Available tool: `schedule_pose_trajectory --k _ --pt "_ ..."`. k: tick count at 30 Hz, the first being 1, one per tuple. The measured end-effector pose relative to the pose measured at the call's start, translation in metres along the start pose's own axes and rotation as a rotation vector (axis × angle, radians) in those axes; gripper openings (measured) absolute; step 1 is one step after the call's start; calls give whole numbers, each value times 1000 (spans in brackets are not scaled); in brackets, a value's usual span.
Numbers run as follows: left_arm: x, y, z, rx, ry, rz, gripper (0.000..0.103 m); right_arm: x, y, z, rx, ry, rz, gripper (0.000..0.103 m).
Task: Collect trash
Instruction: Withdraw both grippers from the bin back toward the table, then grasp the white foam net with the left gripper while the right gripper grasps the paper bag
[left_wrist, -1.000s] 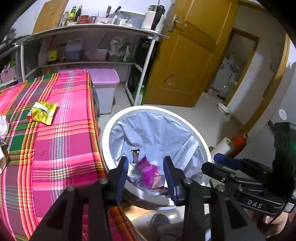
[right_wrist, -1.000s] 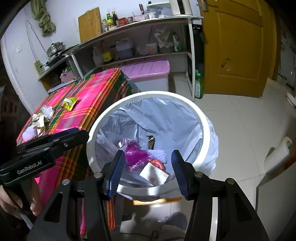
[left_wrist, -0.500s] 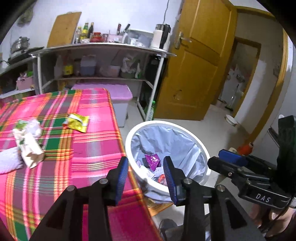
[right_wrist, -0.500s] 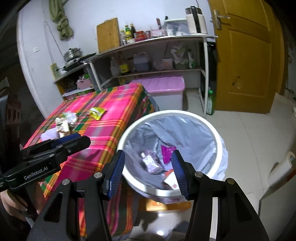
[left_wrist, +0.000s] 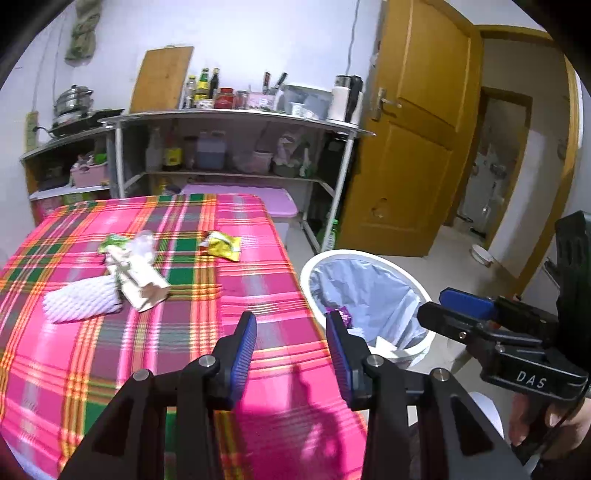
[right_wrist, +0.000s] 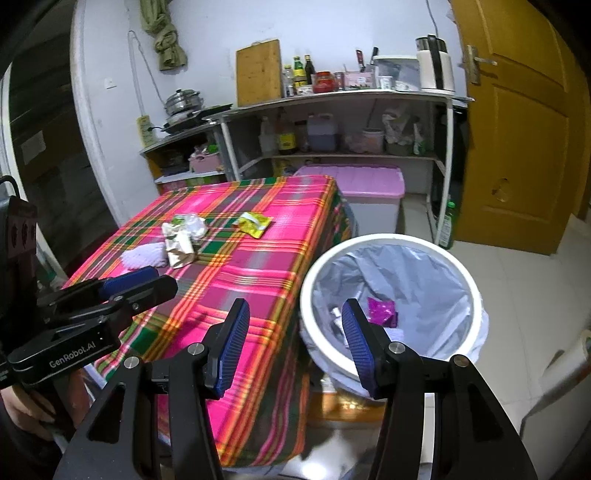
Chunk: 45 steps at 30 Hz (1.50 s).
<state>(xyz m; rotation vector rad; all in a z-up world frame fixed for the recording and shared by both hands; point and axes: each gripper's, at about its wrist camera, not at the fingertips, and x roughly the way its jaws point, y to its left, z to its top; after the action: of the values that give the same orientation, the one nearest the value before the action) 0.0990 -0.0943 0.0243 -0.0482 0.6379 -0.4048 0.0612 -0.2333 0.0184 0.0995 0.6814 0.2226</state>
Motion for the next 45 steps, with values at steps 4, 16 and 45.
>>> schedule_pose_trajectory --k 4,16,45 --pt "-11 11 -4 -14 -10 30 39 1 10 -1 -19 -2 11 54" --pt "-29 42 -18 -57 -11 75 39 12 33 -1 -59 23 59 58" --pt "-23 159 -3 -146 -8 265 48 91 103 37 -211 113 162 57"
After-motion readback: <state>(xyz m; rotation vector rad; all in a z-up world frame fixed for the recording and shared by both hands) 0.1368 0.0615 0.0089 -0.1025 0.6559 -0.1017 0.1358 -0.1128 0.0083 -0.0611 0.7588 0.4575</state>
